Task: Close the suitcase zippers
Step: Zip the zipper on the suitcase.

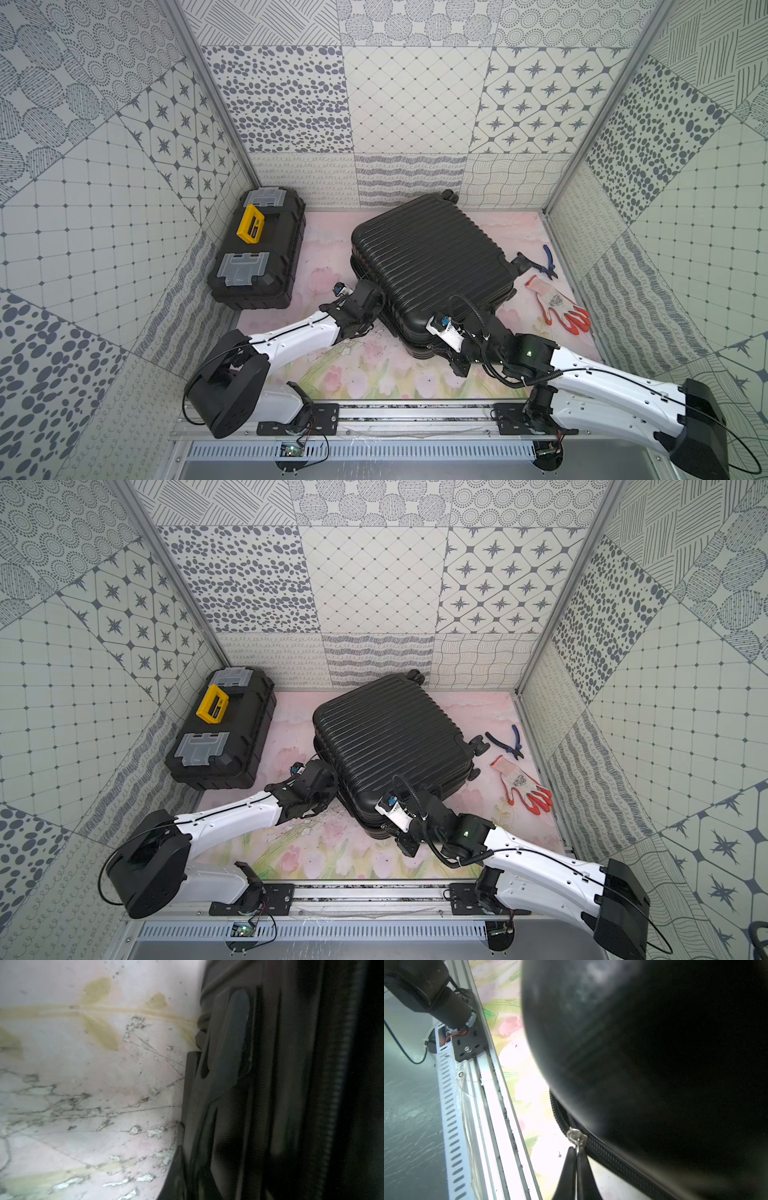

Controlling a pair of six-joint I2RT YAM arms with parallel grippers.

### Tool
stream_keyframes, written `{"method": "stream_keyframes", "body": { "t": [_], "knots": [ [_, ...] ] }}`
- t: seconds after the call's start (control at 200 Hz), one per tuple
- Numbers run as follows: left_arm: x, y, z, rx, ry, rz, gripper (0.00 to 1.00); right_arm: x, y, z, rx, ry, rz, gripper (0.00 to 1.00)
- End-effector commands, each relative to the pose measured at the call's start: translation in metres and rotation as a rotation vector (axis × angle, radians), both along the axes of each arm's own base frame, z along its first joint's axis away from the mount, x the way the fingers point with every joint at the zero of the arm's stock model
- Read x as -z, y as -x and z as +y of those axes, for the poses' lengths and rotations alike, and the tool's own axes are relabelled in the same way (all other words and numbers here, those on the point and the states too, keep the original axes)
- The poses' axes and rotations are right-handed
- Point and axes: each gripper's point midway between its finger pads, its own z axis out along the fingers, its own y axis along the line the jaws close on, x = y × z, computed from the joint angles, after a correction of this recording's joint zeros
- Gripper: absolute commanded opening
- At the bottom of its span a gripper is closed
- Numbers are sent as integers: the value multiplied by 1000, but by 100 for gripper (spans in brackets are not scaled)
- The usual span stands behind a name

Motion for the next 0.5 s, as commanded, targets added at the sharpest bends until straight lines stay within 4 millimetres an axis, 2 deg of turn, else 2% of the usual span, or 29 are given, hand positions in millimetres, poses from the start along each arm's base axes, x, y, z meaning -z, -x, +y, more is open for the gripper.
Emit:
{"method": "stream_keyframes", "body": {
  "t": [0.0,0.135,0.235,0.37,0.495],
  "knots": [
    [6,29,3,35,103,189,17,-37,-40,-7,143,-79,-170,0],
    [11,22,4,-8,192,171,13,-40,-47,-12,165,-75,-175,0],
    [13,17,-5,-42,293,149,0,-41,-48,-8,146,-74,-170,0],
    [2,10,-14,-36,332,103,0,-41,-41,1,77,-93,-164,0],
    [-5,7,-24,-55,362,82,0,-41,-24,14,-18,-106,-162,0]
  ]
}}
